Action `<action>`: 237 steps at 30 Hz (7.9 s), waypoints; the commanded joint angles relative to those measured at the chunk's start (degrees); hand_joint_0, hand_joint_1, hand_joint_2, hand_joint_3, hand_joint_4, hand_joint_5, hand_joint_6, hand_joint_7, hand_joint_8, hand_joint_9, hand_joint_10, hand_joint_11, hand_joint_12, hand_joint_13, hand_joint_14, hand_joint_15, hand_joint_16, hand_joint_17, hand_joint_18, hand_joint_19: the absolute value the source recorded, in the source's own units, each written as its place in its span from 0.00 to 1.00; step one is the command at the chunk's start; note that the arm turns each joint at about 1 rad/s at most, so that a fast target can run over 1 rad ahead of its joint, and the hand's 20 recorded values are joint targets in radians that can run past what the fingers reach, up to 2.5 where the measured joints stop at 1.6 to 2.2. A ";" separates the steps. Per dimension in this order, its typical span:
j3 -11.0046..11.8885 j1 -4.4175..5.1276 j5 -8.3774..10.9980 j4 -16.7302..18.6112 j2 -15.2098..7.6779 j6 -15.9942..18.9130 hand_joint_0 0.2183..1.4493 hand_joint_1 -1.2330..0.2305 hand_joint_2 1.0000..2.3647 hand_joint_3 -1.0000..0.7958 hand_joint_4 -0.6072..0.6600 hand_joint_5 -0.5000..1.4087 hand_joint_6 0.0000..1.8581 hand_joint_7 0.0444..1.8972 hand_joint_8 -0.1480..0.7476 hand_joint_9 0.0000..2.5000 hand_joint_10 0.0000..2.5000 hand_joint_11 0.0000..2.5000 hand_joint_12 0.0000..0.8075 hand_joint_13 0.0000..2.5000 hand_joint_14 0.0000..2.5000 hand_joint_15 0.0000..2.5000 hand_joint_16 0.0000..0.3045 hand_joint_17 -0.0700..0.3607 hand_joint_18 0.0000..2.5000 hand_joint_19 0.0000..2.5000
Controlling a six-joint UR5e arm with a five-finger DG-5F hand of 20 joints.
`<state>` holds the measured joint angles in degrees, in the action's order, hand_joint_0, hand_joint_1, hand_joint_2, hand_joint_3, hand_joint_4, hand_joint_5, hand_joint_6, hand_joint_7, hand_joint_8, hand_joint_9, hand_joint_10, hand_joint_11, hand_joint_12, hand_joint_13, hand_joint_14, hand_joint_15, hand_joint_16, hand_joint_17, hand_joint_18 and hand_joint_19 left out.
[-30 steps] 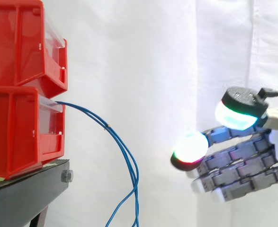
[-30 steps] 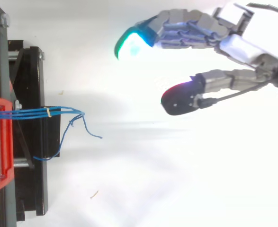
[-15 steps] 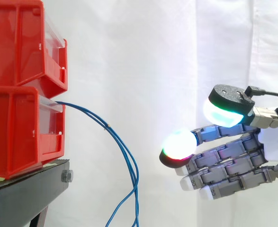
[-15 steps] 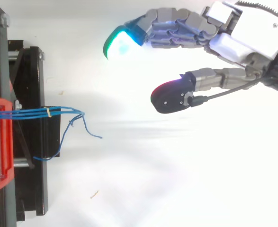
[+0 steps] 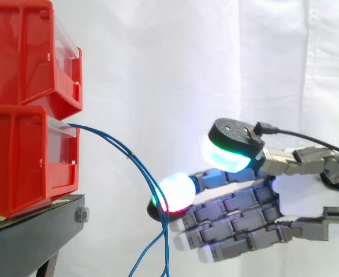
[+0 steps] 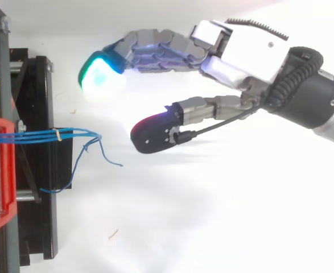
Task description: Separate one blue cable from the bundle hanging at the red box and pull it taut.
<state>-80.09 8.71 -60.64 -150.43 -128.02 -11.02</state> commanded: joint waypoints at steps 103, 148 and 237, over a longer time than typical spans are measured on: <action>10.04 -3.70 -17.23 -9.45 -2.15 4.17 0.34 0.33 0.01 0.40 0.63 0.15 0.45 0.53 0.48 0.24 0.01 0.26 0.41 0.28 0.01 0.13 0.13 0.36 0.26 0.08; 10.04 -3.35 -16.97 -11.12 -2.15 4.25 0.34 0.39 0.00 0.28 0.61 0.17 0.43 0.55 0.49 0.30 0.01 0.30 0.42 0.32 0.01 0.16 0.13 0.37 0.32 0.11; 10.04 -1.68 -13.37 -12.96 -2.24 8.82 0.34 0.34 0.02 0.45 0.35 0.16 0.48 0.54 0.48 0.48 0.01 0.56 0.34 0.39 0.01 0.26 0.10 0.32 0.33 0.10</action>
<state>-70.05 7.02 -74.00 -163.39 -130.30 -2.29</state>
